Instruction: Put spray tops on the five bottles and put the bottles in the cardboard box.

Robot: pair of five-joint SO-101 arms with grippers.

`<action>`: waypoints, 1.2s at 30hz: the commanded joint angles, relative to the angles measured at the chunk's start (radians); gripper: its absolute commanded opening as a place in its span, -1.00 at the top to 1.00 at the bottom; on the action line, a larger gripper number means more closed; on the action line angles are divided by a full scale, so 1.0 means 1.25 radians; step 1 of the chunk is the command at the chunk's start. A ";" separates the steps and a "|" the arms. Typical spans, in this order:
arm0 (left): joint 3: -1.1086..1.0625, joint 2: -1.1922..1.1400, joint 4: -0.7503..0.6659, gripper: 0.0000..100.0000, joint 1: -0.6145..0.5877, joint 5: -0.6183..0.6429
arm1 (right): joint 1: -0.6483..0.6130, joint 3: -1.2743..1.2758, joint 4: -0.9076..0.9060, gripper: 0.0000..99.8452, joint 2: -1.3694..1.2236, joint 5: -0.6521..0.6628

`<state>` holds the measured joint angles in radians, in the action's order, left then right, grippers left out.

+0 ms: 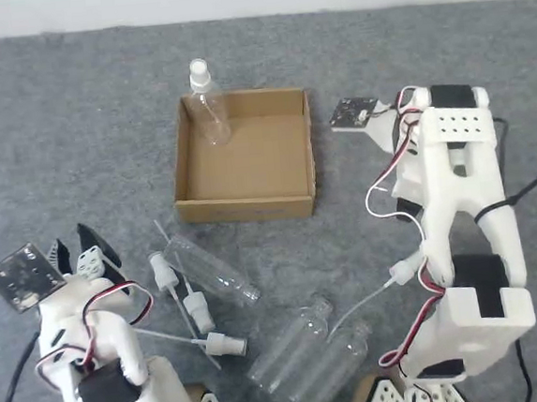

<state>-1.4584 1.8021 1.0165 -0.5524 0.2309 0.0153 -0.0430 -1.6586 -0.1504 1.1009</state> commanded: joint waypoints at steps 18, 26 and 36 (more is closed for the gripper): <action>0.009 0.010 -0.025 0.77 0.000 -0.006 | 0.023 0.056 -0.080 0.86 0.342 -0.222; 0.026 0.010 -0.025 0.77 0.000 -0.007 | 0.021 0.120 -0.040 0.86 0.472 -0.417; 0.106 0.004 -0.018 0.77 0.001 -0.133 | 0.014 0.318 0.133 0.86 0.640 -0.614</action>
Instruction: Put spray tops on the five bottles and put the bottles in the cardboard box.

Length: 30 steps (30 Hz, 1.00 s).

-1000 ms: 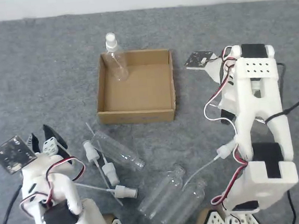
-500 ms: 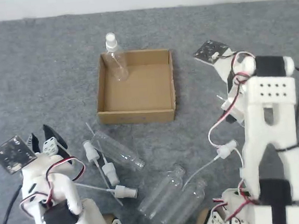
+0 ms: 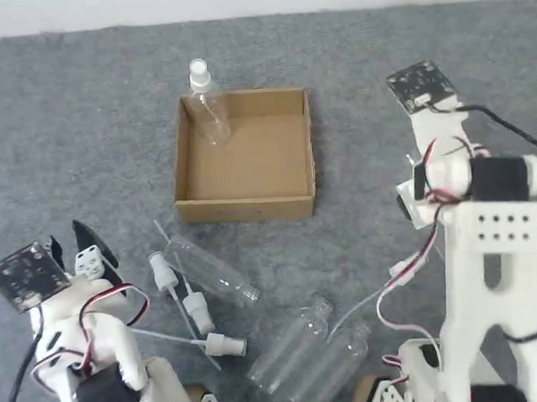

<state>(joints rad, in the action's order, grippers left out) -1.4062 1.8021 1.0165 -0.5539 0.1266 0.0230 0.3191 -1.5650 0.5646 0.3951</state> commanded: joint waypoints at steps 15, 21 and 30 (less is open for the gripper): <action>0.223 0.002 0.220 0.77 0.261 -0.329 | 0.142 0.198 0.209 0.86 0.169 -0.099; 0.225 0.001 0.291 0.77 0.282 -0.396 | 0.155 0.274 0.287 0.86 0.170 -0.130; 0.240 -0.126 0.312 0.77 0.276 -0.504 | 0.155 0.287 0.299 0.86 0.163 -0.131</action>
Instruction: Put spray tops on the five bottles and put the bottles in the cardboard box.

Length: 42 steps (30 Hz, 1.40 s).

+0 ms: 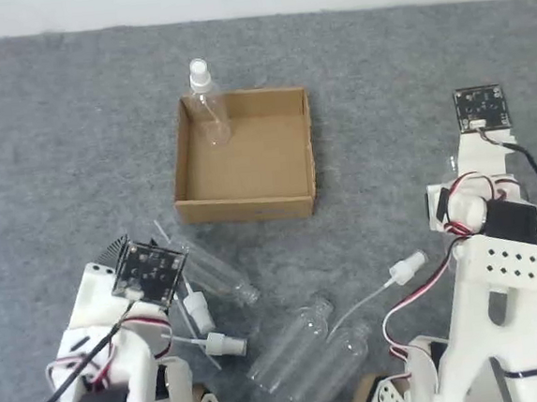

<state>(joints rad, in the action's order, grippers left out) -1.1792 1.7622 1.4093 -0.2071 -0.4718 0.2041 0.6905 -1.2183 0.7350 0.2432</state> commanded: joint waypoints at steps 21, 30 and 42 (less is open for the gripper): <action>0.285 -0.717 0.131 0.65 -0.071 0.002 | 0.010 -0.009 0.020 0.86 0.025 -0.010; 0.298 -0.918 0.021 0.66 -0.095 0.133 | 0.010 -0.009 0.019 0.86 0.025 -0.009; 0.298 -1.137 -0.164 0.66 -0.092 0.247 | 0.010 -0.009 0.019 0.86 0.025 -0.007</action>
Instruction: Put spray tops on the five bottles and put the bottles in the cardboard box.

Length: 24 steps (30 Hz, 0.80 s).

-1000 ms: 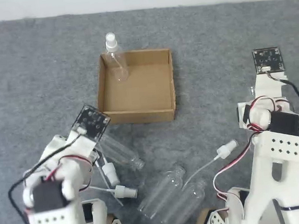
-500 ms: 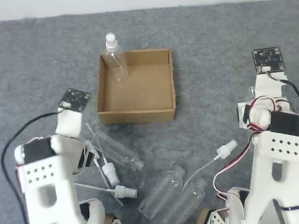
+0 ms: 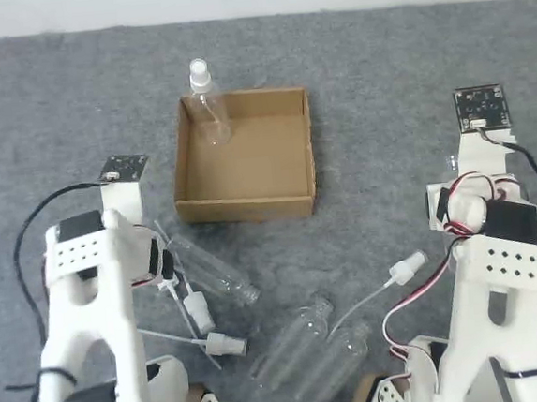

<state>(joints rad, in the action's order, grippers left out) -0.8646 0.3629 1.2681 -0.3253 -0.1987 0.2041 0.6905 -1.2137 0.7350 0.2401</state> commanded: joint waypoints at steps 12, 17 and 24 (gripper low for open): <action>0.045 -0.118 -0.168 0.65 -0.001 0.114 | 0.010 0.014 0.034 0.86 0.028 -0.002; 0.045 -0.149 -0.168 0.74 -0.001 0.114 | 0.010 0.015 0.034 0.86 0.029 -0.002; 0.050 -0.147 -0.168 0.88 -0.002 0.117 | 0.010 0.015 0.033 0.86 0.029 -0.004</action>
<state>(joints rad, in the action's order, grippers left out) -0.8615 0.1634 1.0779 -0.3253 -0.0637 0.2041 0.7227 -1.1922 0.7350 0.2401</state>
